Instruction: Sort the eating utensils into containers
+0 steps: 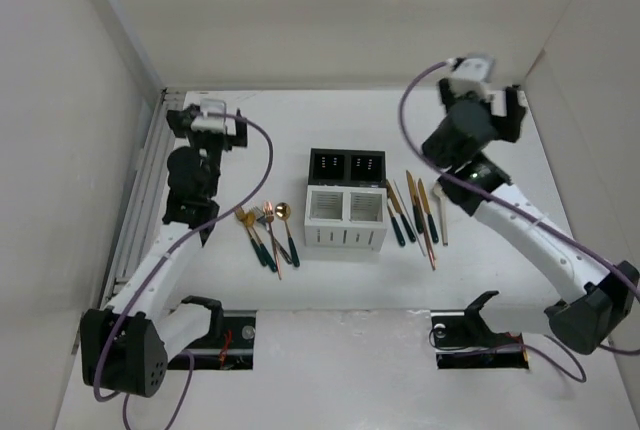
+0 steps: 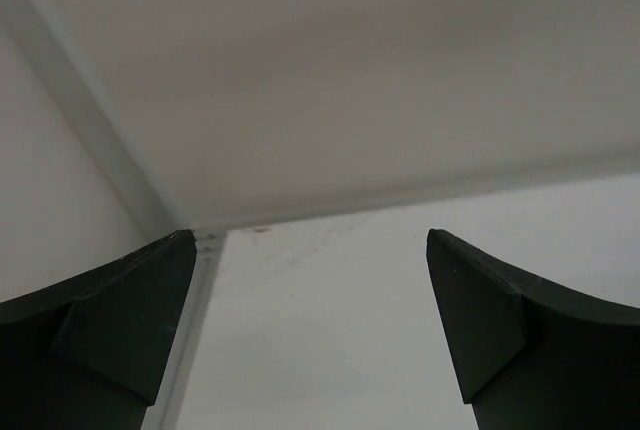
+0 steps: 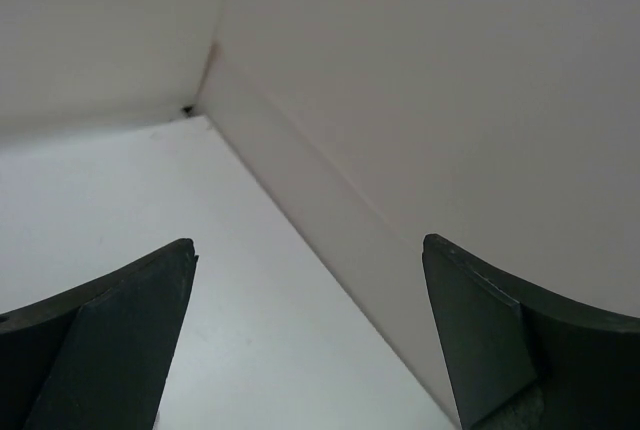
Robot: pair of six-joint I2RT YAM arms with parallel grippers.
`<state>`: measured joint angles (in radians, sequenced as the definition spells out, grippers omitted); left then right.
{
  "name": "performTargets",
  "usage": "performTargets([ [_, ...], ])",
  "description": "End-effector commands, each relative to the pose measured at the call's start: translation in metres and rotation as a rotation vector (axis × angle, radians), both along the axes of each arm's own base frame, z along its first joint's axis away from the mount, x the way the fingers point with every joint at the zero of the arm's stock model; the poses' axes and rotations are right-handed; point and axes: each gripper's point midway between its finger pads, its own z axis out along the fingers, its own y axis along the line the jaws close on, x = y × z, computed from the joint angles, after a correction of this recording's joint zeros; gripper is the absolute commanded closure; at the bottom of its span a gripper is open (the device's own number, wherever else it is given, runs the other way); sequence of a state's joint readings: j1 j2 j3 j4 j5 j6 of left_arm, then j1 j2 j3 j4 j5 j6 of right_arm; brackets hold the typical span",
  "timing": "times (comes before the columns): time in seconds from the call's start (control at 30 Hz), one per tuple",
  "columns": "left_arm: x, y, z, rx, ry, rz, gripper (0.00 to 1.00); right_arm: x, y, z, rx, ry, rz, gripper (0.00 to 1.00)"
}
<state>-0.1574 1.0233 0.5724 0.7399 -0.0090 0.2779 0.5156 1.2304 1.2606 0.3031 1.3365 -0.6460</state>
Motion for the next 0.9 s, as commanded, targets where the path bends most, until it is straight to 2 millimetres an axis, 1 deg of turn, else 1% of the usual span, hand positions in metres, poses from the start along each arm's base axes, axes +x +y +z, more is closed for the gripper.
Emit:
performTargets([
  [0.0, 0.002, 0.039, 0.008, -0.001, 0.152, 0.309, 0.00, -0.052, 0.030, -0.025, -0.076, 0.230, -0.078, 0.00],
  [0.03, 0.001, 0.048, 0.009, -0.040, 0.160, 0.399, 0.00, -0.061, 0.033, -0.020, -0.073, 0.231, -0.054, 0.00],
  [0.07, -0.001, 0.046, 0.008, -0.044, 0.170, 0.427, 0.00, -0.066, 0.037, -0.018, -0.062, 0.222, -0.034, 0.00],
  [0.1, -0.007, 0.045, 0.004, -0.037, 0.185, 0.437, 0.00, -0.073, 0.041, -0.001, -0.015, 0.174, 0.011, 0.00],
  [0.17, -0.013, 0.030, -0.001, -0.048, 0.196, 0.379, 0.00, -0.083, 0.034, 0.023, 0.052, 0.098, 0.060, 0.00],
  [0.2, -0.014, 0.014, -0.009, -0.024, 0.236, 0.291, 0.00, -0.079, 0.038, 0.032, 0.042, 0.080, 0.110, 0.00],
  [0.23, -0.014, 0.005, -0.008, -0.028, 0.243, 0.251, 0.00, -0.079, 0.040, 0.040, 0.029, 0.071, 0.156, 0.00],
  [0.27, -0.016, 0.003, -0.008, -0.064, 0.249, 0.239, 0.00, -0.075, 0.048, 0.041, -0.009, 0.083, 0.204, 0.00],
  [0.3, -0.015, 0.001, -0.003, -0.092, 0.243, 0.238, 0.00, -0.065, 0.059, 0.034, -0.093, 0.131, 0.258, 0.00],
  [0.33, -0.014, -0.003, 0.001, -0.108, 0.236, 0.215, 0.00, -0.048, 0.085, 0.026, -0.175, 0.146, 0.387, 0.00],
  [0.37, -0.014, -0.011, 0.001, -0.106, 0.239, 0.180, 0.00, -0.039, 0.097, 0.025, -0.200, 0.145, 0.438, 0.00],
  [0.4, -0.016, -0.010, 0.005, -0.111, 0.228, 0.179, 0.00, -0.028, 0.110, 0.023, -0.190, 0.123, 0.488, 0.00],
  [0.43, -0.018, -0.016, 0.011, -0.140, 0.220, 0.155, 0.00, -0.010, 0.127, 0.018, -0.204, 0.138, 0.633, 0.00],
  [0.47, -0.020, -0.019, 0.012, -0.152, 0.222, 0.138, 0.00, -0.005, 0.134, 0.058, -0.085, 0.049, 0.793, 0.00],
  [0.5, -0.020, -0.023, 0.016, -0.165, 0.216, 0.116, 0.00, 0.014, 0.157, 0.054, 0.082, 0.043, 0.963, 0.09],
  [0.53, -0.025, -0.025, 0.022, -0.169, 0.206, 0.089, 0.00, 0.028, 0.156, 0.058, 0.134, 0.043, 1.042, 0.13],
  [0.57, -0.029, -0.037, 0.023, -0.176, 0.213, 0.030, 0.00, 0.038, 0.140, 0.075, 0.180, 0.021, 1.067, 0.14],
  [0.6, -0.031, -0.040, 0.027, -0.178, 0.205, 0.003, 0.00, 0.048, 0.134, 0.069, 0.211, 0.051, 1.036, 0.12],
  [0.63, -0.035, -0.048, 0.027, -0.174, 0.211, -0.036, 0.00, 0.076, 0.141, 0.036, 0.243, 0.172, 1.031, 0.12],
  [0.67, -0.039, -0.056, 0.022, -0.166, 0.230, -0.083, 0.00, 0.076, 0.132, -0.006, 0.321, 0.360, 1.035, 0.12],
  [0.7, -0.043, -0.061, 0.024, -0.165, 0.228, -0.112, 0.00, 0.078, 0.132, -0.013, 0.390, 0.412, 1.054, 0.12],
  [0.73, -0.045, -0.065, 0.020, -0.159, 0.245, -0.133, 0.00, 0.087, 0.137, -0.057, 0.500, 0.555, 1.071, 0.06],
  [0.77, -0.048, -0.069, 0.013, -0.148, 0.276, -0.160, 0.00, 0.081, 0.130, -0.078, 0.622, 0.615, 1.093, 0.00],
  [0.8, -0.049, -0.070, 0.011, -0.145, 0.287, -0.168, 0.00, 0.073, 0.122, -0.126, 0.729, 0.721, 1.028, 0.00],
  [0.83, -0.049, -0.070, 0.011, -0.145, 0.287, -0.168, 0.00, 0.071, 0.115, -0.143, 0.781, 0.721, 0.984, 0.00],
  [0.87, -0.051, -0.072, 0.007, -0.149, 0.303, -0.176, 0.00, 0.060, 0.107, -0.141, 0.820, 0.666, 0.932, 0.00],
])
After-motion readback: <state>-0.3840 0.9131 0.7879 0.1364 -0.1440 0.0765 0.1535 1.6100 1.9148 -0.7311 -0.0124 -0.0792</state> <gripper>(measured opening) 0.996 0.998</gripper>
